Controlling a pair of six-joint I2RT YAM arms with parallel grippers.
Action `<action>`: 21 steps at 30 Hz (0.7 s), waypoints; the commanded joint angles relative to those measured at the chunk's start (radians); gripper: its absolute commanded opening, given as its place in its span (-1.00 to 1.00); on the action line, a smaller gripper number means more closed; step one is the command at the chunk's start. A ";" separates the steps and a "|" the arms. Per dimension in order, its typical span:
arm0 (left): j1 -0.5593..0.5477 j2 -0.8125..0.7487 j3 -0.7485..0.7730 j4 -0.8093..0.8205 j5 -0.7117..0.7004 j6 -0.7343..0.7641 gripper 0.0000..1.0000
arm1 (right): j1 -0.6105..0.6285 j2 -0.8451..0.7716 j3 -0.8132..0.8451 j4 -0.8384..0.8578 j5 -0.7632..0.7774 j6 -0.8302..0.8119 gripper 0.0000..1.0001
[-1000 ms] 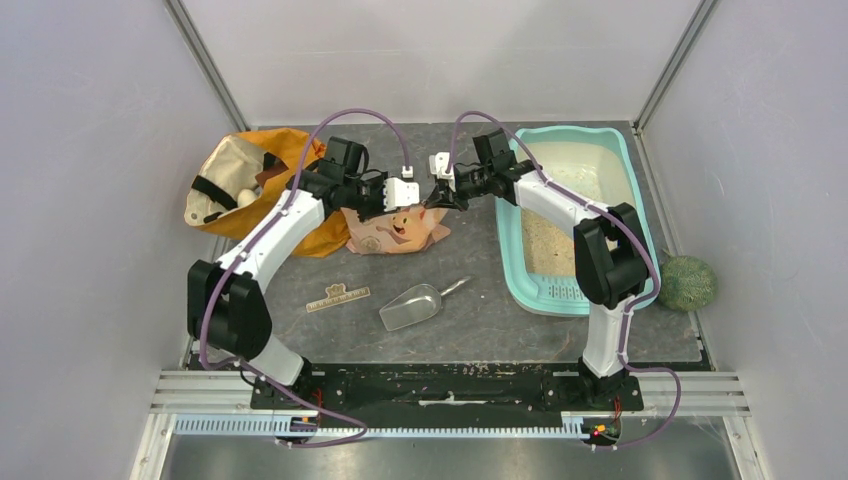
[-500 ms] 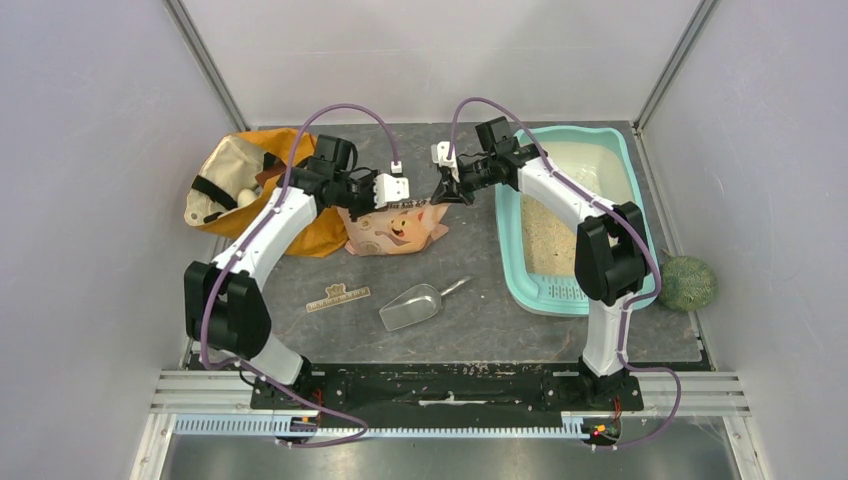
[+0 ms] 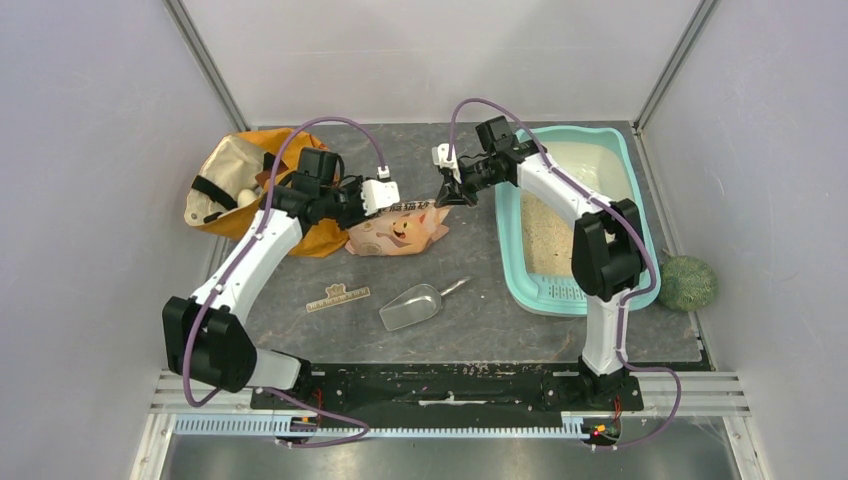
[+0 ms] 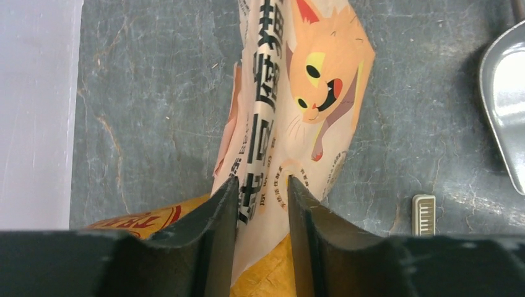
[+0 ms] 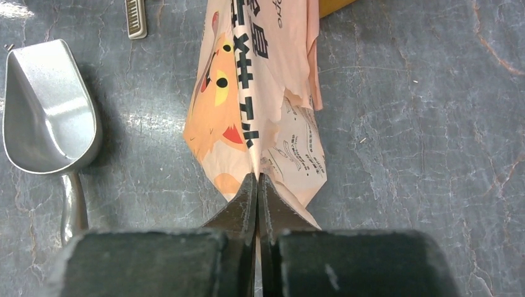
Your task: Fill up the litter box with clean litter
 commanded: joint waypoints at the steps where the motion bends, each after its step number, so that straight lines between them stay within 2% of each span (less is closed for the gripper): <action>1: 0.004 0.039 0.012 0.036 -0.084 -0.049 -0.32 | -0.002 0.024 0.075 -0.044 0.015 -0.014 -1.00; 3: 0.024 0.071 0.031 0.024 -0.104 -0.057 -0.78 | -0.002 0.027 0.122 -0.058 0.024 0.031 -1.00; 4: 0.043 0.083 0.047 0.013 -0.090 -0.063 -0.95 | -0.002 0.026 0.155 -0.076 0.026 0.059 -1.00; 7: 0.084 0.087 0.078 0.006 -0.041 -0.080 -0.96 | -0.002 0.015 0.266 -0.190 0.004 0.100 -1.00; 11: 0.088 0.088 0.045 -0.030 -0.004 -0.016 -0.96 | 0.003 0.023 0.188 -0.280 0.078 -0.016 -1.00; 14: 0.089 0.097 0.009 -0.028 -0.025 0.009 -0.96 | 0.003 0.065 0.192 -0.400 0.140 -0.093 -1.00; 20: 0.103 0.102 0.002 -0.039 -0.043 0.026 -0.96 | 0.000 0.076 0.239 -0.432 0.209 -0.104 -1.00; 21: 0.103 0.098 0.003 -0.039 -0.041 0.028 -0.96 | -0.003 0.079 0.257 -0.435 0.218 -0.093 -0.78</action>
